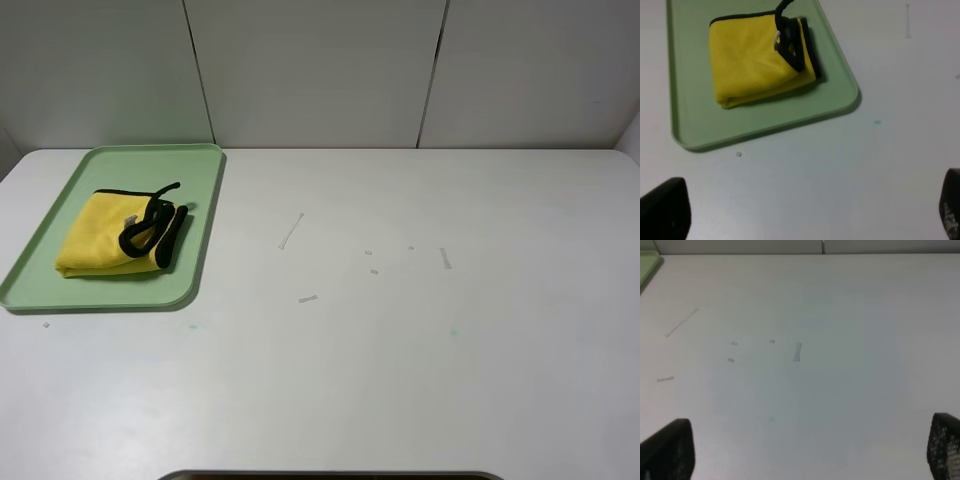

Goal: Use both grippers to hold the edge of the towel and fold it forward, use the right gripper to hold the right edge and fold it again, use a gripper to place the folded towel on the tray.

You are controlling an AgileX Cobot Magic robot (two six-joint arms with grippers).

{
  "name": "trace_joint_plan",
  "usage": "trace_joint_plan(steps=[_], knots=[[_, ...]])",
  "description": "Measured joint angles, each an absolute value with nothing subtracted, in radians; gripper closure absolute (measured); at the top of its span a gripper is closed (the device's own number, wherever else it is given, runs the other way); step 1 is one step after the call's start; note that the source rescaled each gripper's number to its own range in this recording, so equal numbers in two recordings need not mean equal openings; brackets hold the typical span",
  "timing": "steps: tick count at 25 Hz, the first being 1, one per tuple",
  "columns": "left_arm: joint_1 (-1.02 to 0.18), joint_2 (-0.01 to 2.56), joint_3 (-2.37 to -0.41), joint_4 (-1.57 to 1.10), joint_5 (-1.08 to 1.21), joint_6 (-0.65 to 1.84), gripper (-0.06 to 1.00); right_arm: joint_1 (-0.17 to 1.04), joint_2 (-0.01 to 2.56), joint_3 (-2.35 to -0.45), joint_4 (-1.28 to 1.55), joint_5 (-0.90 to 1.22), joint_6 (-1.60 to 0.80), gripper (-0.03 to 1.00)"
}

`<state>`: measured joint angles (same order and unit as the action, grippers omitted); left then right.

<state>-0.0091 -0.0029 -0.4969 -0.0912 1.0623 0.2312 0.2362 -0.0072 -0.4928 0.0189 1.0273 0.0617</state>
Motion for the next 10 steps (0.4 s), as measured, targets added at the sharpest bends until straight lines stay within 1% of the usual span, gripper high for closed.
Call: trace_joint_plan(steps=[10], knots=[[-0.009, -0.003, -0.497, -0.091, 1.062, 0.231, -0.05, 0.236, -0.007, -0.493, 0.019, 1.027, 0.062, -0.03]])
